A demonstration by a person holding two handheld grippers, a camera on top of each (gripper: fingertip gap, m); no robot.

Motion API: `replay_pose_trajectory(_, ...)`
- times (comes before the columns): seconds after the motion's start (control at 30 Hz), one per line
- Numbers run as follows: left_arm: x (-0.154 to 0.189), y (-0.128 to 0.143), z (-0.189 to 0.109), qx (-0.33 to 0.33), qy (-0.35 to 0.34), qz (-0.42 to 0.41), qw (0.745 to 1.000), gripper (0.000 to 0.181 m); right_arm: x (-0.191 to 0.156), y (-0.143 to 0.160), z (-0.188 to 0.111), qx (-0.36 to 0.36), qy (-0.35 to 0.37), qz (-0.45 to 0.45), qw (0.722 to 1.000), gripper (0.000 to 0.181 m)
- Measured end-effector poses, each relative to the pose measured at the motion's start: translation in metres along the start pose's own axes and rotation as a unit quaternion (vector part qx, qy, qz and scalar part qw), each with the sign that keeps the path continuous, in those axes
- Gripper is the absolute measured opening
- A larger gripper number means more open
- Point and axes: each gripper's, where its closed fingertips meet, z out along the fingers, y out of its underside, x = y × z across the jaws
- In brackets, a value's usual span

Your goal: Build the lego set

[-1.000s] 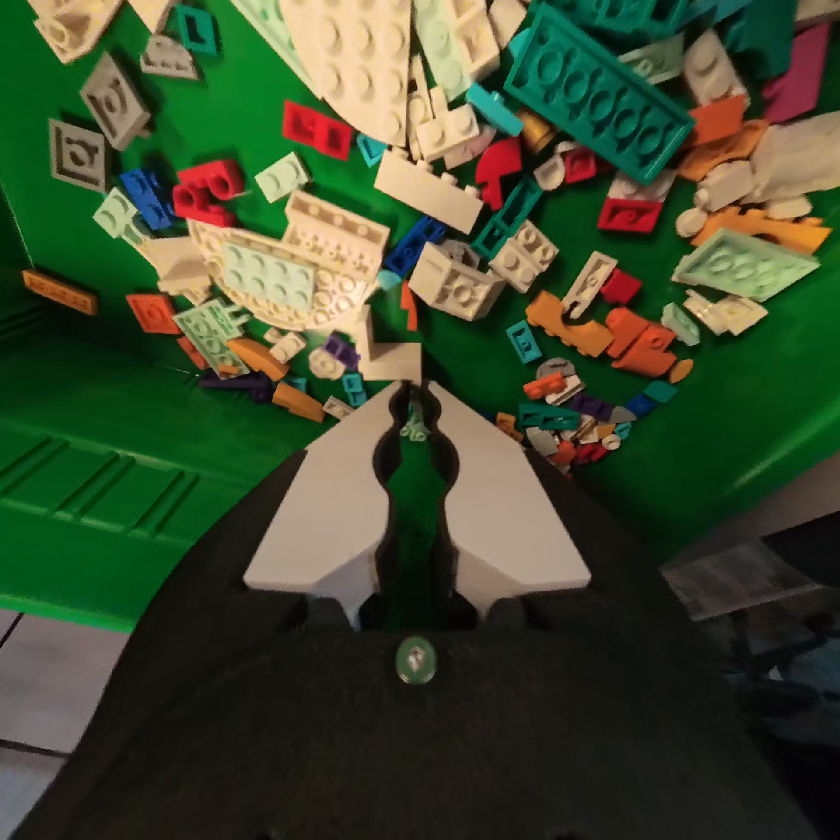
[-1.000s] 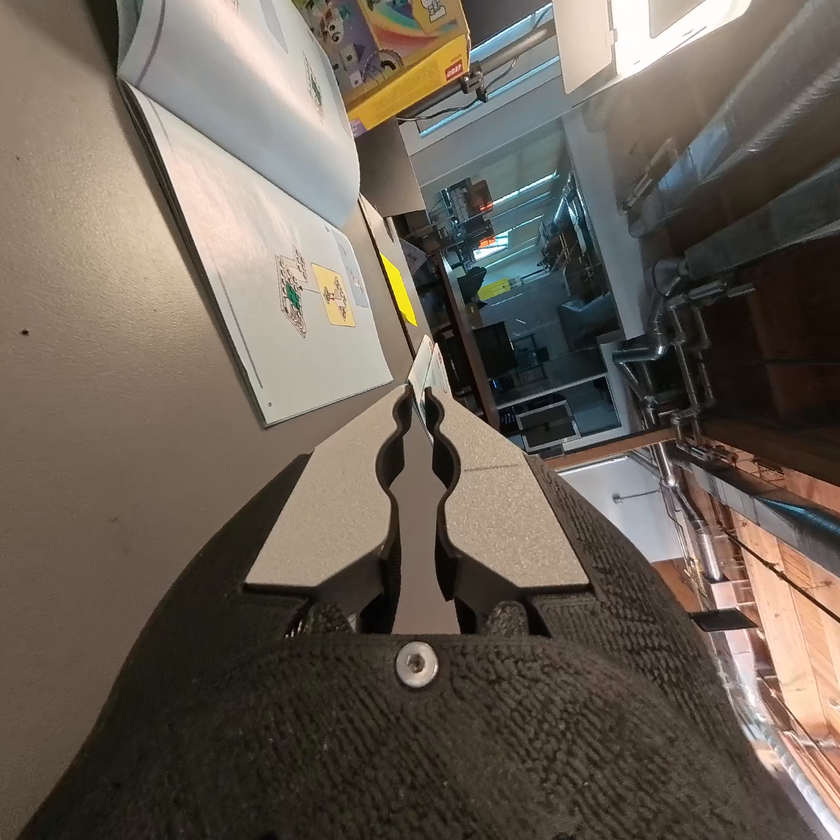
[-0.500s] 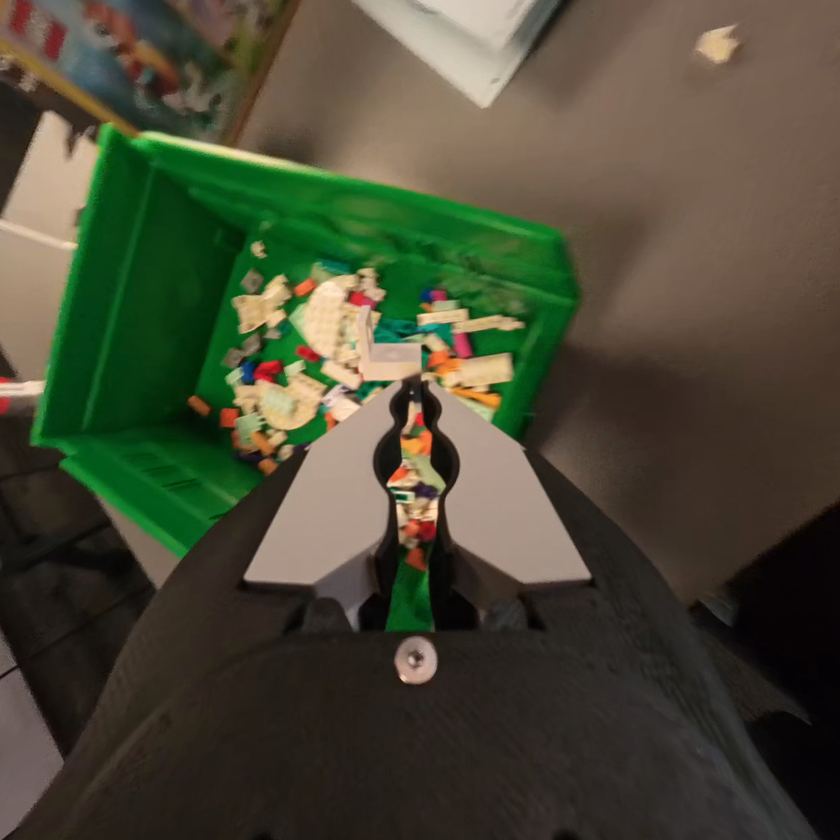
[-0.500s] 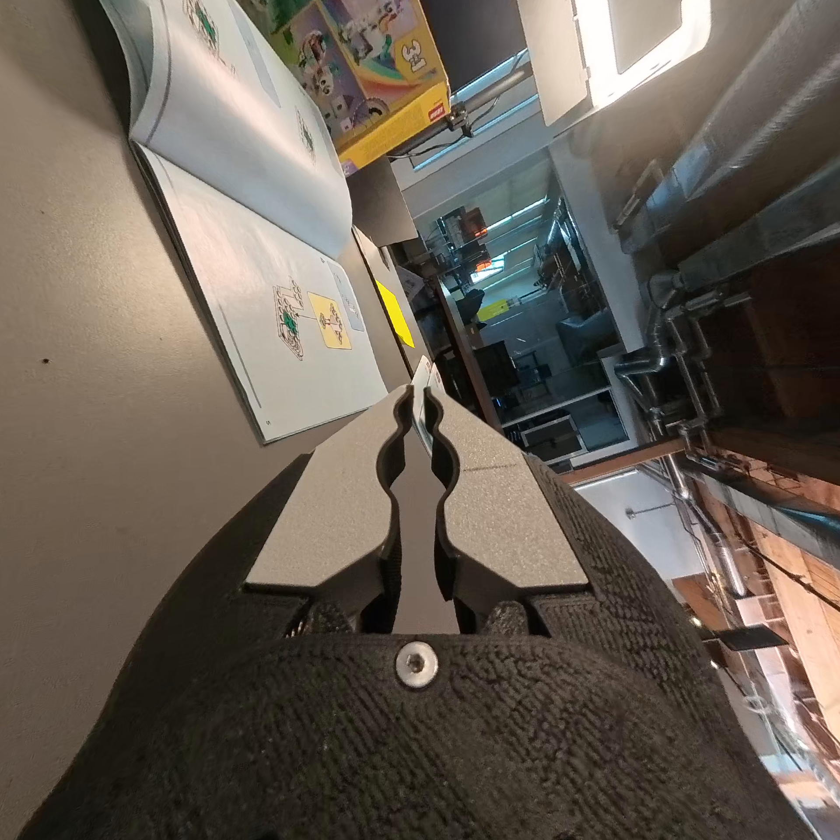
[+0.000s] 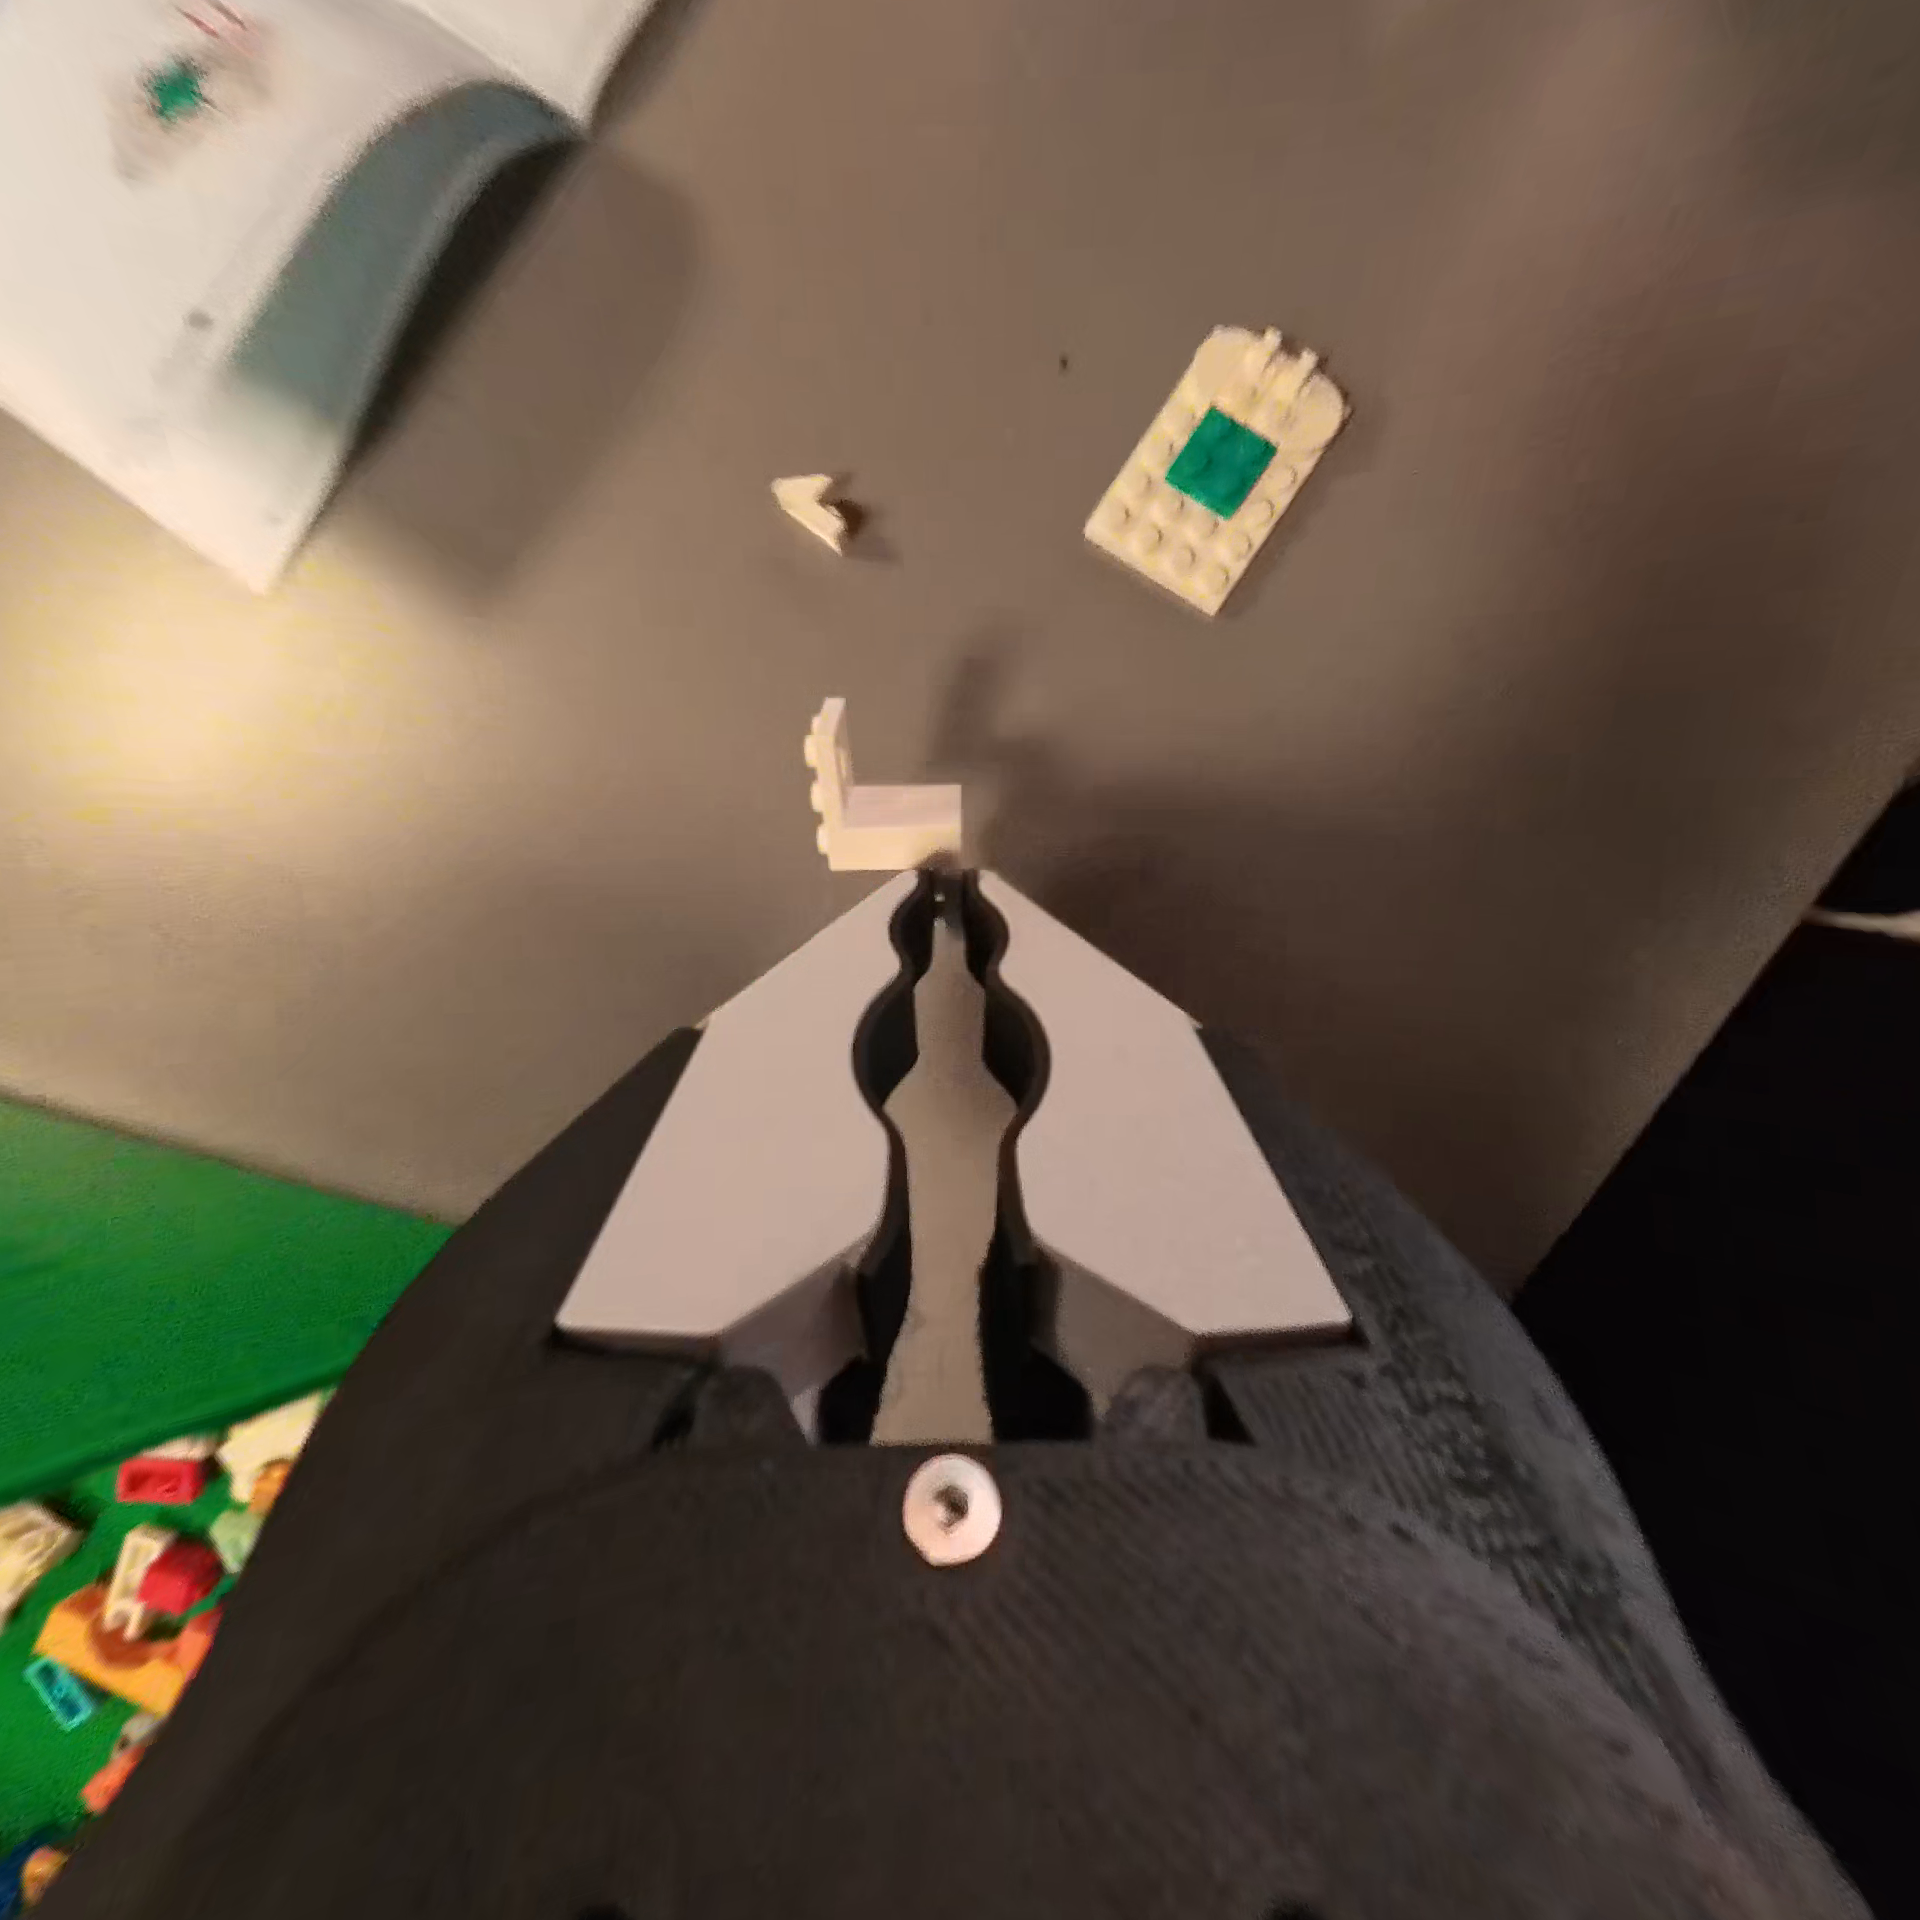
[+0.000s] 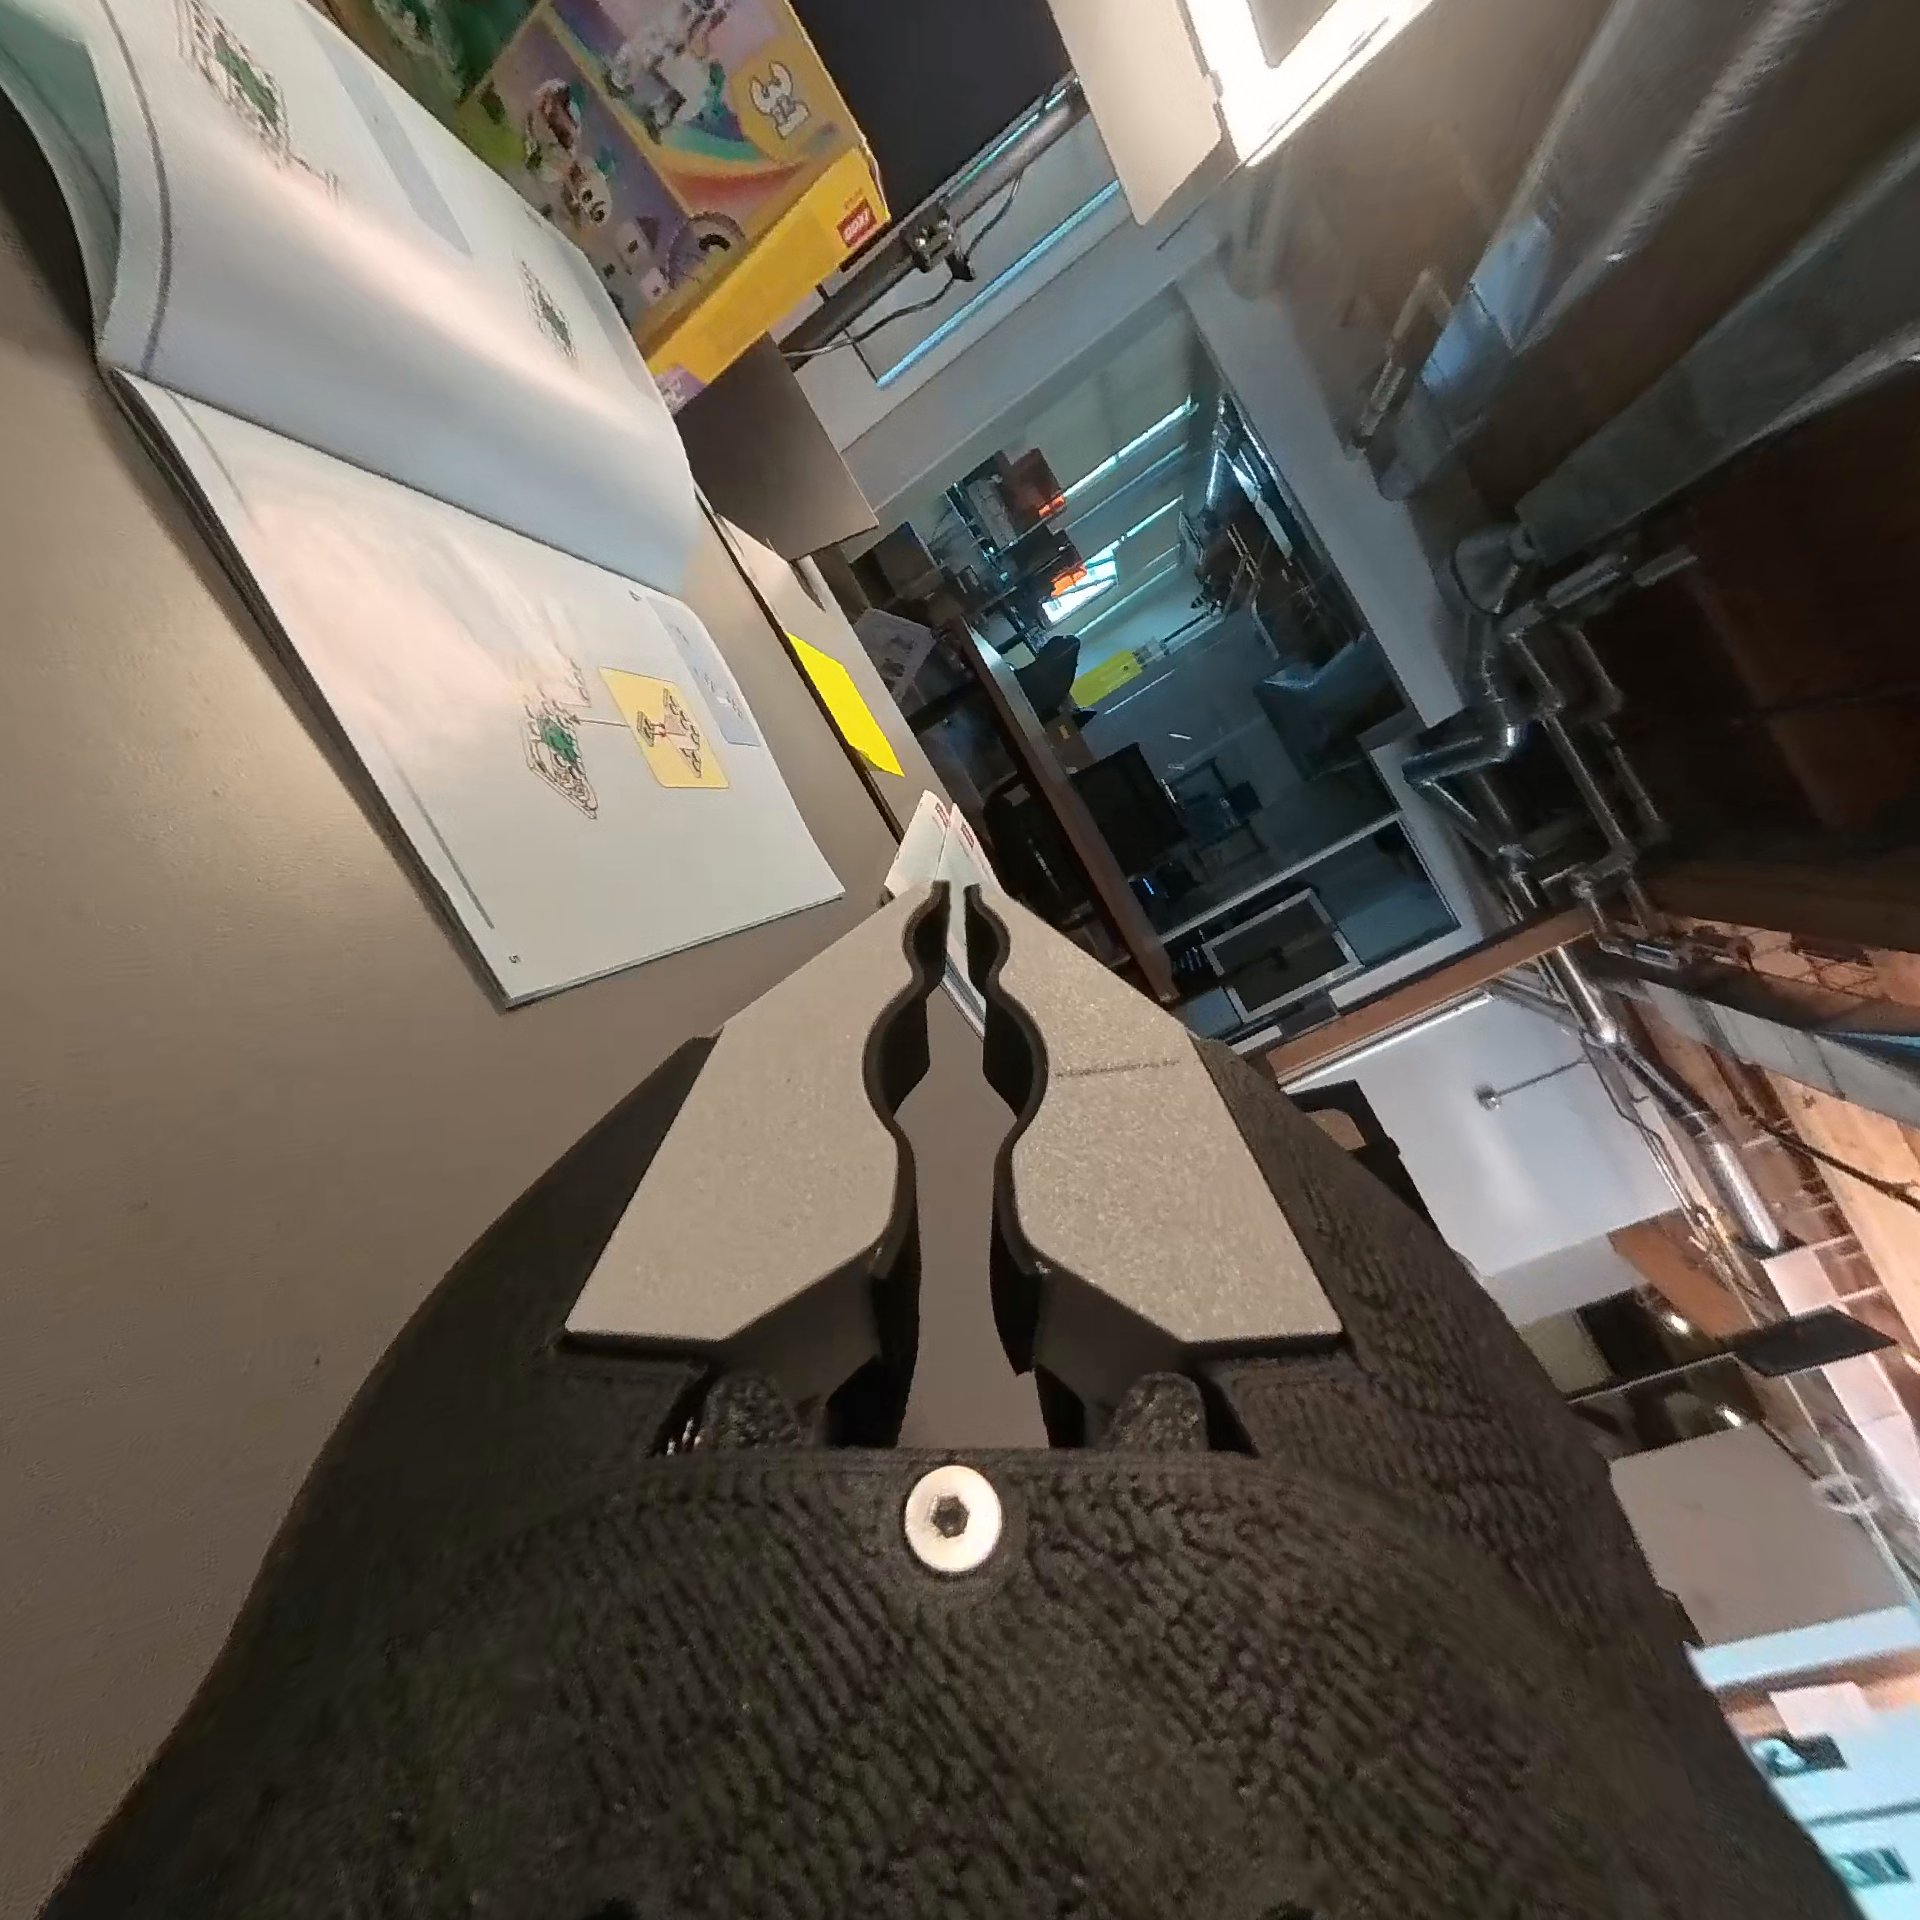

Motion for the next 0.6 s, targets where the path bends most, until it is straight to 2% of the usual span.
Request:
replay_pose_trajectory(0.03,0.003,0.002,0.006,-0.016,0.001,0.006,1.0,0.004,-0.001,-0.001,0.0,0.002,-0.002,0.001,1.0,0.001)
replay_pose_trajectory(0.17,0.001,-0.004,0.01,-0.012,-0.022,0.021,0.999,0.004,-0.004,-0.002,0.0,0.006,-0.014,0.005,1.0,0.001)
replay_pose_trajectory(0.3,0.005,-0.001,0.015,-0.027,0.0,-0.01,1.0,0.029,-0.003,-0.002,-0.001,0.01,-0.016,0.014,1.0,0.001)
replay_pose_trajectory(0.4,0.012,-0.001,0.012,-0.013,0.025,-0.02,0.999,0.03,-0.002,-0.003,-0.002,0.013,-0.015,0.014,1.0,0.001)
replay_pose_trajectory(0.53,0.026,-0.002,-0.023,0.046,0.081,-0.009,0.996,0.031,0.002,-0.002,-0.003,0.012,-0.006,0.02,1.0,0.001)
replay_pose_trajectory(0.6,0.013,0.002,-0.053,0.075,0.076,-0.016,0.994,0.031,0.003,-0.001,-0.002,0.01,0.0,0.018,1.0,0.001)
